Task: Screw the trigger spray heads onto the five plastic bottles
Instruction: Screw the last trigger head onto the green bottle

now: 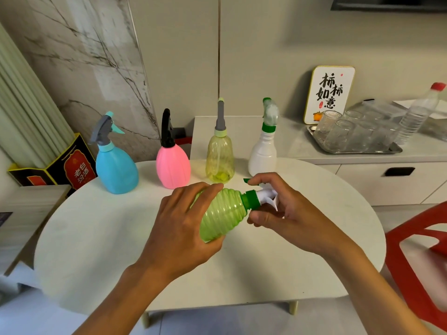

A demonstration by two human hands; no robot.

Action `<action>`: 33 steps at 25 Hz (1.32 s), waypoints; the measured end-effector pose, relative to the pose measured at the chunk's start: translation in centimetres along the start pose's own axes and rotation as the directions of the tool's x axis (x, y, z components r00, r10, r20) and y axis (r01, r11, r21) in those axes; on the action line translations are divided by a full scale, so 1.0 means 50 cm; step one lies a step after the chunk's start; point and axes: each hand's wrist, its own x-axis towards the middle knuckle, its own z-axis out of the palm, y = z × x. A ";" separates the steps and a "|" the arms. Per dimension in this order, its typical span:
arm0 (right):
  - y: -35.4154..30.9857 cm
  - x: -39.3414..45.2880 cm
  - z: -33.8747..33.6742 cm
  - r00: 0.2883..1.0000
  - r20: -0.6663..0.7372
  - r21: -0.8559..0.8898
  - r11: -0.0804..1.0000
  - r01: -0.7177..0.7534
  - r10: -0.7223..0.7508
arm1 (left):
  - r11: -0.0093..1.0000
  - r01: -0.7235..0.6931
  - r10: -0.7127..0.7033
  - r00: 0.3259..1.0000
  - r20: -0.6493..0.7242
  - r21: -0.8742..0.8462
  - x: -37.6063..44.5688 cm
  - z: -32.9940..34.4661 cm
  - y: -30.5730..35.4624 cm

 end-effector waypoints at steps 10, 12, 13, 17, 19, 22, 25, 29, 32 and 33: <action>-0.010 0.005 -0.004 0.996 0.031 -0.015 0.996 -0.084 0.084 | 0.999 -0.020 0.020 1.000 0.005 0.041 -0.006 -0.002 0.003; -0.010 0.007 -0.002 0.996 0.007 -0.019 0.996 -0.092 0.092 | 0.999 -0.017 0.017 1.000 -0.002 0.040 -0.007 -0.001 0.003; -0.010 0.008 -0.001 0.995 -0.005 -0.027 0.995 -0.098 0.098 | 0.999 -0.016 0.017 1.000 -0.007 0.042 -0.007 0.001 0.003; -0.004 0.007 0.003 0.991 -0.062 -0.082 0.989 -0.121 0.116 | 0.998 -0.027 0.029 0.999 -0.022 0.056 -0.007 0.005 0.003; -0.002 0.004 0.008 0.989 -0.107 -0.126 0.986 -0.111 0.098 | 0.998 -0.020 0.021 1.000 -0.009 0.060 -0.004 0.007 0.006; -0.008 0.005 0.018 0.972 -0.235 -0.133 0.990 -0.045 0.013 | 0.992 0.103 -0.101 0.995 0.025 -0.077 0.001 0.013 0.024; -0.014 0.006 0.017 0.867 -0.497 -0.055 0.998 0.021 -0.046 | 0.785 0.338 -0.310 0.940 0.144 -0.520 0.011 0.012 0.042; -0.013 0.007 0.022 0.830 -0.532 0.311 0.950 0.010 0.165 | 0.197 0.493 -0.296 0.854 0.428 -0.847 0.018 0.003 0.027; -0.011 0.013 0.031 0.963 -0.150 0.625 0.776 -0.084 0.225 | 0.107 0.552 -0.173 0.829 0.531 -0.827 0.014 0.003 0.035; -0.014 0.014 0.034 0.977 -0.061 0.695 0.712 -0.105 0.204 | 0.097 0.570 -0.145 0.819 0.555 -0.816 0.012 0.005 0.038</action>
